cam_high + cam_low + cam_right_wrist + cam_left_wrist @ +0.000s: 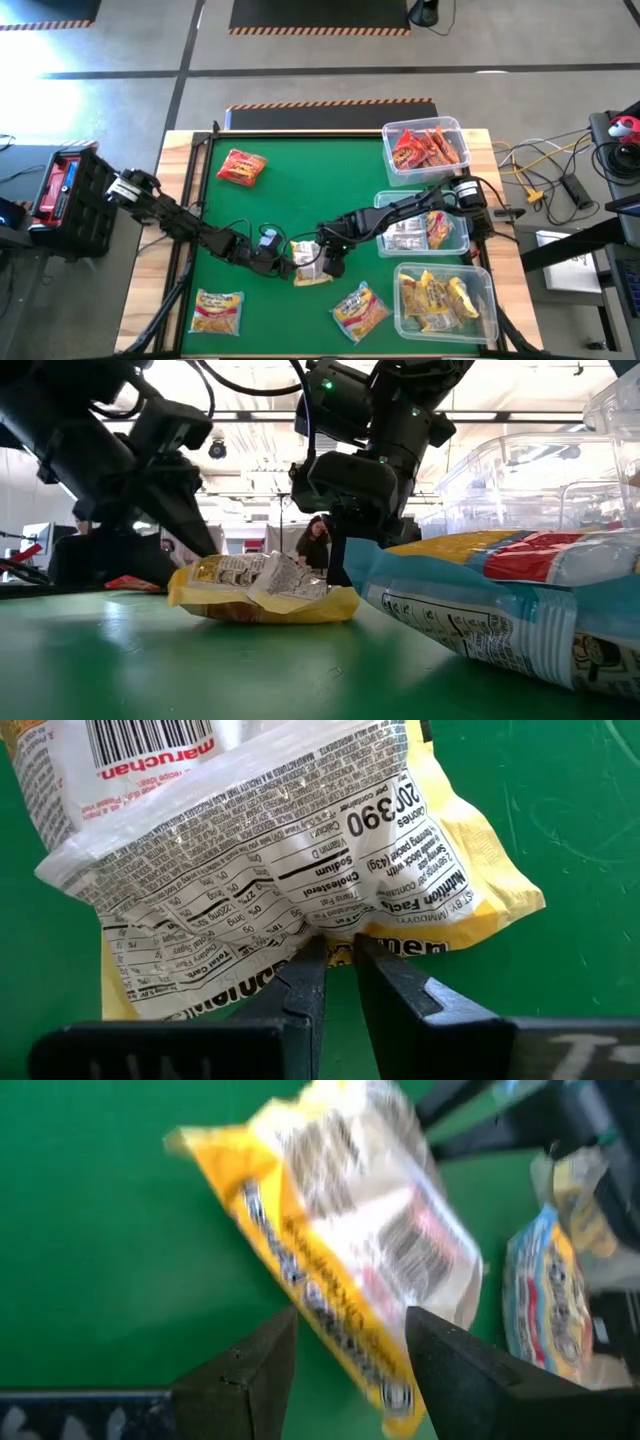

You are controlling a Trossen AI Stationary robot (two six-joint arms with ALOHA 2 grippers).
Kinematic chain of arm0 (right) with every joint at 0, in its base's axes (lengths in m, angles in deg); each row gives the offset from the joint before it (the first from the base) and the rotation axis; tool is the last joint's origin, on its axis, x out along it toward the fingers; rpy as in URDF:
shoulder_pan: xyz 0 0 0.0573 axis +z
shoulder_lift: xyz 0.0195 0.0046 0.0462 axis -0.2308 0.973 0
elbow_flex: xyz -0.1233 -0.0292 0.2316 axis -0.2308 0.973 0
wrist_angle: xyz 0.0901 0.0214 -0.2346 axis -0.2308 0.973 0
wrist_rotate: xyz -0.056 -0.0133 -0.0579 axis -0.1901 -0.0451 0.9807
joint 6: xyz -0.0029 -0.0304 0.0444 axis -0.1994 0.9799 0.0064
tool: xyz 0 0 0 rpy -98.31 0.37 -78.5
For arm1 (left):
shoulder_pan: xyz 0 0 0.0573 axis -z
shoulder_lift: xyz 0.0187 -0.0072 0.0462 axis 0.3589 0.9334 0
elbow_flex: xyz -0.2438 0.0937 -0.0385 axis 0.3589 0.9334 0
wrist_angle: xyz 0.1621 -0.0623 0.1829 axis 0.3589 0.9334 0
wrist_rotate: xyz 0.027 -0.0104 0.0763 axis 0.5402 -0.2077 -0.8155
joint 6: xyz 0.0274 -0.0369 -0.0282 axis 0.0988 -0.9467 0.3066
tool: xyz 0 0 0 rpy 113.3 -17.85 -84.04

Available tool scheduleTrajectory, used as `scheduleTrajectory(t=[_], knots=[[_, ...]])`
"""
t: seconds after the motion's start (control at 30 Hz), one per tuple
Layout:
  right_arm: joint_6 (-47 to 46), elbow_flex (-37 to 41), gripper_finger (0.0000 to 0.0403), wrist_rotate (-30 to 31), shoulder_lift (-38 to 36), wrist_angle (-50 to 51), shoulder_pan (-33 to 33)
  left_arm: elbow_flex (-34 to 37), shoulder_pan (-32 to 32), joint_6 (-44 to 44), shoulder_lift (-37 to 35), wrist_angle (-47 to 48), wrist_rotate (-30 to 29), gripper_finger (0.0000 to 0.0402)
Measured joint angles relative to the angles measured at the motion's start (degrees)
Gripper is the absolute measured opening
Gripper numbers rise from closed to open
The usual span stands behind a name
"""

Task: Sort Maruchan noodles
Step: Put the center yellow noodle pack into the bottom transparent bin

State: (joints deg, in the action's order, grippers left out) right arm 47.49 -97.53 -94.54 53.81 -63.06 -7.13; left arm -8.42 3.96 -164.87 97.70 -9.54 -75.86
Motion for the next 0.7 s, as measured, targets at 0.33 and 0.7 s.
scheduleTrajectory(t=[0.33,0.7], knots=[[-0.86,0.0,0.0052,0.04,0.0,-1.98,-1.51,3.52,3.02,-4.39,-2.29,0.25,-10.12,0.0171],[-1.11,0.0,0.0052,0.08,0.0,-3.77,-2.03,7.02,3.02,2.66,-6.43,-1.92,-10.22,0.0194]])
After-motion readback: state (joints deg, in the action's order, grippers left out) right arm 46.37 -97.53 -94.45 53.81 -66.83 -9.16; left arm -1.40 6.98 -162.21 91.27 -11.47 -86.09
